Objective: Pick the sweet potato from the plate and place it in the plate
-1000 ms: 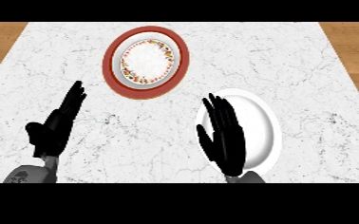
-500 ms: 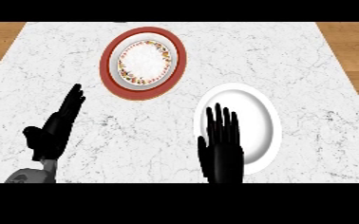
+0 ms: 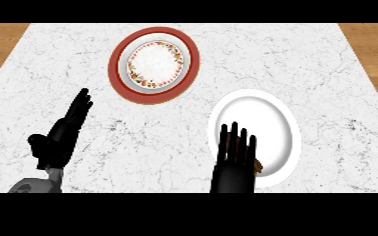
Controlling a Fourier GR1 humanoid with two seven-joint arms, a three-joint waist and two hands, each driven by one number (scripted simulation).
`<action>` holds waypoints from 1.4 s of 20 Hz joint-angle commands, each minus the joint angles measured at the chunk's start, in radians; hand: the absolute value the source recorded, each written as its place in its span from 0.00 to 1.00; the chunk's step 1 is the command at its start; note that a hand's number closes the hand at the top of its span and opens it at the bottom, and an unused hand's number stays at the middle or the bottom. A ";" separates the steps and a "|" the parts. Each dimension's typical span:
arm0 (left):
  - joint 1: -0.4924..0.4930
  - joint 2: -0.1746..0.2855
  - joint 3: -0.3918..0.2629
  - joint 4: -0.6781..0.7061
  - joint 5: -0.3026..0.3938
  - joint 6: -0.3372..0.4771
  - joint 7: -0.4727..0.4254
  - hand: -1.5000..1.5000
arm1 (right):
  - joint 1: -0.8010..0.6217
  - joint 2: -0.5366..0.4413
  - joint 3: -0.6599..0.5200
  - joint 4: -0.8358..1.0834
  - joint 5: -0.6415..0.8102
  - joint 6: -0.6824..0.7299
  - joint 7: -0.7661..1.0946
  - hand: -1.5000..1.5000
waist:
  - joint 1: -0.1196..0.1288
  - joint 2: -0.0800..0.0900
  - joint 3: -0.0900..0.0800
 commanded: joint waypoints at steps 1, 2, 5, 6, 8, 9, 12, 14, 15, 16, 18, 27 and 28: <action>0.029 0.000 0.011 -0.040 0.006 -0.005 -0.002 0.50 | -0.079 0.007 -0.018 -0.059 -0.084 0.218 0.175 0.00 | 0.015 0.003 0.001; 0.020 0.010 0.016 -0.022 0.006 -0.022 -0.007 0.50 | -0.037 0.007 0.061 -0.028 -0.059 0.195 0.253 0.00 | 0.012 0.003 0.001; -0.037 -0.007 0.012 -0.026 -0.004 0.000 0.047 0.50 | -0.089 0.007 0.031 -0.018 -0.084 0.233 0.285 0.00 | 0.008 0.004 0.001; 0.003 0.010 0.037 0.014 0.001 -0.029 -0.022 0.50 | -0.105 0.006 -0.004 -0.075 -0.097 0.301 0.248 0.00 | 0.007 0.004 0.000; -0.019 -0.010 0.018 0.017 0.007 -0.033 0.014 0.50 | -0.094 0.006 -0.023 0.015 -0.079 0.291 0.274 0.00 | 0.005 0.007 0.000; -0.038 0.005 0.025 -0.008 -0.007 -0.017 0.032 0.50 | -0.060 0.006 -0.009 0.010 -0.081 0.299 0.268 0.00 | 0.003 0.005 0.001; 0.004 -0.033 0.002 -0.047 -0.021 0.007 0.030 0.50 | -0.074 0.006 -0.025 -0.043 -0.119 0.344 0.283 0.00 | 0.008 0.002 0.001; -0.001 -0.022 0.029 0.013 -0.012 -0.022 -0.005 0.50 | -0.149 0.006 -0.118 0.026 -0.173 0.332 0.223 0.00 | 0.010 0.006 0.001; 0.004 -0.005 0.034 0.002 -0.006 -0.044 0.000 0.50 | -0.132 0.007 -0.102 0.086 -0.164 0.258 0.244 0.00 | 0.012 0.006 0.001; -0.004 0.001 0.047 -0.018 -0.005 -0.037 0.017 0.50 | -0.114 0.007 -0.134 0.026 -0.140 0.296 0.203 0.00 | 0.005 0.004 0.001; -0.012 -0.049 0.017 0.010 -0.052 0.011 -0.008 0.50 | -0.101 0.007 -0.121 0.043 -0.143 0.273 0.225 0.00 | 0.003 0.005 0.001; -0.047 -0.033 0.044 0.038 -0.038 -0.052 0.015 0.50 | -0.150 0.007 -0.252 0.164 -0.104 0.237 0.162 0.00 | 0.002 0.006 0.001; 0.024 -0.016 0.047 -0.031 -0.032 -0.055 0.025 0.50 | -0.141 0.007 -0.265 0.164 -0.102 0.246 0.142 0.00 | 0.010 0.004 0.002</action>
